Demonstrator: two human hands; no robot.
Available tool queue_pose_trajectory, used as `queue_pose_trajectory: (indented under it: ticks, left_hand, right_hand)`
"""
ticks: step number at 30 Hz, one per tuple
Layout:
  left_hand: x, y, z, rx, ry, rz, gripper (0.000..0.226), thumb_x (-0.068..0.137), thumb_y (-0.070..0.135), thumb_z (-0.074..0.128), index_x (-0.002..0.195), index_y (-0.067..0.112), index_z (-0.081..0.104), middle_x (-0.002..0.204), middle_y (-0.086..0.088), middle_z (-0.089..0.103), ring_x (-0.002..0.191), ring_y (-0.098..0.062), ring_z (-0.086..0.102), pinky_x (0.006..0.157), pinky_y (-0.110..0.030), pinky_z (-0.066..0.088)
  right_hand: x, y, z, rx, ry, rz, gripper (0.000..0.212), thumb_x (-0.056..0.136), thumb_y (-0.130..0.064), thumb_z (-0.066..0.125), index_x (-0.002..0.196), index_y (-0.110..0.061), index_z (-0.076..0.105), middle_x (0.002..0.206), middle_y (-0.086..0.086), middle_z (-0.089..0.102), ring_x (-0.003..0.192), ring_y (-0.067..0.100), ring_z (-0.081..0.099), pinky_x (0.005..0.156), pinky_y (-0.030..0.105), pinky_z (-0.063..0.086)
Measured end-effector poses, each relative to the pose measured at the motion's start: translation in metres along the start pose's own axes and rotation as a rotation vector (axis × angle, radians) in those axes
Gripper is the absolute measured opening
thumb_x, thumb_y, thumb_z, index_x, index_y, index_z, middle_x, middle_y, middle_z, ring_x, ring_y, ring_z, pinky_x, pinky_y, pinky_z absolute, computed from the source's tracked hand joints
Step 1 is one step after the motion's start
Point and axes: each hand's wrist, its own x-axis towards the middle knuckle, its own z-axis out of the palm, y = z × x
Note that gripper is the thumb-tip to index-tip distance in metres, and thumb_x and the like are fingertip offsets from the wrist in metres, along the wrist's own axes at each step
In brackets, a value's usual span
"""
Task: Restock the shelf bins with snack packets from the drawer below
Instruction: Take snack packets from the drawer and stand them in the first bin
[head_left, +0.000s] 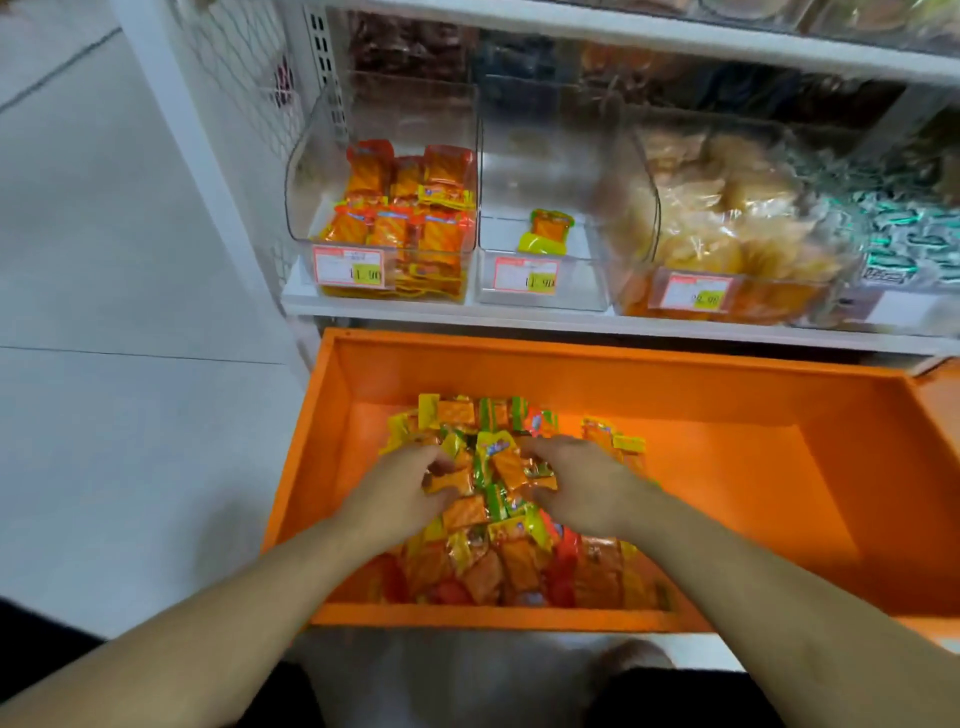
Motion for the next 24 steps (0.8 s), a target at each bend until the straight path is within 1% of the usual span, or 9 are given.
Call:
queue_pose_trajectory:
  ticks: [3,5,7,10,13,15,17,20,24]
  left_hand:
    - [0.009,-0.023,0.02,0.062,-0.096,-0.093,0.035,0.086,0.03,0.081,0.117,0.022,0.068,0.113,0.003,0.066,0.106,-0.017,0.064,0.076,-0.022,0.038]
    - [0.018,-0.04,0.029,0.105,-0.177,-0.166,0.04,0.083,0.022,0.08,0.12,0.023,0.067,0.117,0.0,0.065,0.108,-0.019,0.064,0.074,-0.022,0.036]
    - [0.027,-0.059,0.033,0.113,-0.26,-0.227,0.044,0.081,0.019,0.08,0.122,0.026,0.066,0.12,0.0,0.064,0.102,-0.016,0.061,0.072,-0.021,0.039]
    - [0.034,-0.088,0.035,0.18,-0.38,-0.272,0.054,0.079,0.021,0.085,0.128,0.027,0.062,0.121,0.003,0.06,0.098,-0.011,0.057,0.065,-0.014,0.04]
    - [0.041,-0.111,0.041,0.286,-0.48,-0.311,0.07,0.076,0.024,0.089,0.137,0.023,0.055,0.137,-0.001,0.058,0.119,-0.018,0.059,0.087,-0.022,0.047]
    - [0.045,-0.117,0.047,0.355,-0.515,-0.334,0.075,0.073,0.025,0.092,0.138,0.021,0.053,0.141,-0.003,0.058,0.127,-0.021,0.057,0.097,-0.027,0.046]
    - [0.047,-0.115,0.054,0.374,-0.517,-0.321,0.07,0.078,0.024,0.088,0.138,0.018,0.052,0.143,-0.006,0.058,0.131,-0.025,0.056,0.1,-0.028,0.044]
    - [0.047,-0.113,0.06,0.393,-0.499,-0.301,0.056,0.085,0.017,0.08,0.135,0.015,0.054,0.141,-0.008,0.06,0.131,-0.027,0.056,0.097,-0.027,0.044]
    - [0.044,-0.118,0.064,0.423,-0.539,-0.339,0.042,0.083,0.009,0.078,0.121,0.016,0.062,0.128,-0.006,0.068,0.119,-0.025,0.064,0.08,-0.025,0.045]
  right_hand:
    - [0.01,0.032,0.017,-0.019,-0.076,0.105,0.057,0.093,-0.022,0.068,0.148,-0.023,0.052,0.145,0.008,0.058,0.133,0.03,0.057,0.103,0.036,0.05]
    - [0.019,0.057,0.03,-0.044,-0.132,0.167,0.061,0.087,-0.017,0.068,0.145,-0.028,0.055,0.138,0.006,0.065,0.126,0.027,0.062,0.1,0.032,0.053]
    - [0.028,0.077,0.044,-0.061,-0.18,0.201,0.06,0.085,-0.017,0.068,0.143,-0.029,0.057,0.136,0.006,0.067,0.124,0.025,0.063,0.099,0.029,0.052]
    - [0.04,0.097,0.065,-0.055,-0.249,0.223,0.057,0.09,-0.024,0.07,0.146,-0.028,0.057,0.145,0.005,0.062,0.13,0.024,0.059,0.101,0.026,0.047]
    - [0.054,0.112,0.086,-0.042,-0.267,0.216,0.05,0.085,-0.022,0.075,0.134,-0.032,0.064,0.141,0.001,0.063,0.127,0.023,0.061,0.1,0.026,0.047]
    - [0.064,0.123,0.098,-0.005,-0.234,0.218,0.046,0.078,-0.021,0.08,0.116,-0.04,0.064,0.125,-0.004,0.067,0.115,0.019,0.065,0.092,0.028,0.052]
    - [0.072,0.132,0.106,0.036,-0.182,0.192,0.044,0.078,-0.018,0.081,0.115,-0.035,0.064,0.109,-0.011,0.063,0.101,0.012,0.063,0.081,0.024,0.048]
    - [0.075,0.133,0.109,0.041,-0.157,0.203,0.03,0.083,-0.017,0.076,0.106,-0.031,0.063,0.092,-0.011,0.064,0.084,0.014,0.063,0.064,0.023,0.044]
    - [0.076,0.136,0.119,0.002,-0.219,0.227,0.023,0.085,-0.01,0.063,0.085,-0.032,0.056,0.087,-0.008,0.063,0.083,0.018,0.064,0.068,0.031,0.052]
